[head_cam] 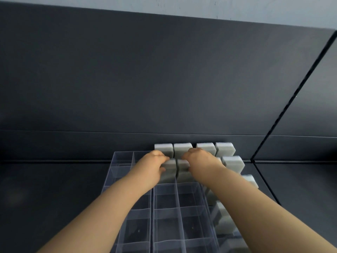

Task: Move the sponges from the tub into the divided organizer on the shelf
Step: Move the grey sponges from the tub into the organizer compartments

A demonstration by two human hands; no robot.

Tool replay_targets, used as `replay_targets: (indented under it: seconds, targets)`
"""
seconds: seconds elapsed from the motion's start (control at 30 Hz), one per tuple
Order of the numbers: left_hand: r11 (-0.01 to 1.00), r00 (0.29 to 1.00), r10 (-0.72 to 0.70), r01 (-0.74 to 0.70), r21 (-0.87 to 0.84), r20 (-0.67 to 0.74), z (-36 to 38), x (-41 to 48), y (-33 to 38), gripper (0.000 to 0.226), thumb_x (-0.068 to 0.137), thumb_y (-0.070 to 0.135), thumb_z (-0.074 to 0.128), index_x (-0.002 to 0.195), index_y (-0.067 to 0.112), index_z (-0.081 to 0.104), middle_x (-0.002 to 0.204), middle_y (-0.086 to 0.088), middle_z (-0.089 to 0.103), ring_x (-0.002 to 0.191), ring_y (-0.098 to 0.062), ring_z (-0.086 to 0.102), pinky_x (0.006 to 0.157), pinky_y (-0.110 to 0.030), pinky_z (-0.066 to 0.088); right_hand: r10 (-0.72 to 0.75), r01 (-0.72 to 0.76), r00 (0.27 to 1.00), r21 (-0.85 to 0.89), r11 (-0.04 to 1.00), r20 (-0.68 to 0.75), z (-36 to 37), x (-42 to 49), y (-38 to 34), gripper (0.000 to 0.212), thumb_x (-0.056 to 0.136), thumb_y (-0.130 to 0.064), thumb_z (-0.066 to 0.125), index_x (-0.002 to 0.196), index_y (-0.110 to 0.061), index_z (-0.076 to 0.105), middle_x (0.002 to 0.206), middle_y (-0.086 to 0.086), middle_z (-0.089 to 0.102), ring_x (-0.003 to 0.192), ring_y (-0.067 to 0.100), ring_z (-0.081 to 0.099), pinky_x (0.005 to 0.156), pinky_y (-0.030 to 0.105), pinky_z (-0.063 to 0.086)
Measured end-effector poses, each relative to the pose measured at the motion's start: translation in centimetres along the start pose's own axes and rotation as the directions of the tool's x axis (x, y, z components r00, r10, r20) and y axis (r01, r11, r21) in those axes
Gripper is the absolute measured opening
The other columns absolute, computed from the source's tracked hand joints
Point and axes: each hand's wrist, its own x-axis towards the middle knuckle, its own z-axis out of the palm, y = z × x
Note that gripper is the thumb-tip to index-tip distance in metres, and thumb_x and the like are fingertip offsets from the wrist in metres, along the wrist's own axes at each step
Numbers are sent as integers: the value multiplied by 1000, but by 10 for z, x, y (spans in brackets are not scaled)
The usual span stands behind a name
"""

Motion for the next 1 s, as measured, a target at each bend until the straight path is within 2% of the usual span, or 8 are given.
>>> replay_targets:
  seconds: [0.13, 0.23, 0.33, 0.43, 0.57, 0.67, 0.8, 1.0]
  targets:
    - [999, 1000, 17, -18, 28, 13, -6, -3, 2, 42, 91, 18, 56, 132, 22, 50, 130, 8, 46, 116, -12, 47, 97, -23, 37, -22, 22, 999, 18, 1000, -25, 1, -2, 2, 38, 85, -4, 53, 121, -18, 51, 120, 2, 47, 110, 23, 47, 68, 30, 40]
    - [995, 999, 50, -51, 83, 13, -14, -11, 8, 45, 90, 30, 55, 134, 31, 45, 131, 15, 43, 116, -9, 45, 92, -25, 41, -45, 49, 998, 76, 996, -54, -1, -5, 7, 39, 86, -8, 54, 123, -18, 49, 122, 2, 47, 113, 23, 46, 83, 36, 48]
    - [974, 996, 93, -87, 208, -17, -28, -18, 21, 47, 90, 40, 50, 136, 36, 40, 134, 18, 41, 122, -7, 38, 89, -30, 44, -57, 75, 992, 164, 984, -113, -10, -12, 12, 40, 87, -17, 56, 127, -18, 47, 125, 3, 46, 118, 23, 44, 91, 42, 46]
    - [954, 981, 150, -111, 280, -123, -48, -22, 37, 46, 90, 42, 47, 136, 36, 40, 134, 18, 42, 122, -6, 37, 87, -26, 42, -60, 123, 964, 235, 964, -258, -26, -25, 24, 47, 88, -24, 58, 133, -22, 44, 132, 0, 46, 123, 20, 42, 98, 31, 38]
    - [934, 933, 234, -138, 329, -275, -76, -32, 69, 43, 88, 32, 55, 130, 26, 52, 124, 9, 55, 114, -12, 49, 80, -28, 44, -29, 225, 857, 322, 920, -514, -49, -53, 44, 44, 89, -29, 58, 131, -20, 49, 131, 0, 50, 122, 17, 44, 99, 24, 35]
    - [921, 875, 304, -170, 350, -376, -84, -42, 92, 38, 86, 26, 60, 123, 17, 59, 113, 1, 62, 105, -19, 57, 73, -31, 47, 40, 295, 774, 416, 860, -632, -59, -75, 54, 43, 89, -30, 58, 130, -21, 50, 131, -4, 50, 123, 9, 42, 94, 2, 24]
    - [911, 860, 323, -169, 377, -394, -80, -56, 119, 41, 87, 34, 47, 122, 16, 59, 109, 2, 63, 100, -17, 58, 72, -26, 44, 76, 369, 727, 481, 795, -682, -58, -99, 67, 45, 88, -32, 57, 131, -23, 49, 132, -8, 49, 125, 4, 40, 94, -4, 22]
    - [931, 892, 249, -114, 347, -377, -56, -83, 142, 44, 88, 37, 46, 127, 18, 55, 114, 5, 60, 104, -14, 55, 78, -30, 48, 8, 397, 799, 537, 744, -601, -36, -125, 74, 57, 82, -53, 44, 134, -29, 45, 129, -22, 40, 127, -6, 32, 100, 1, 22]
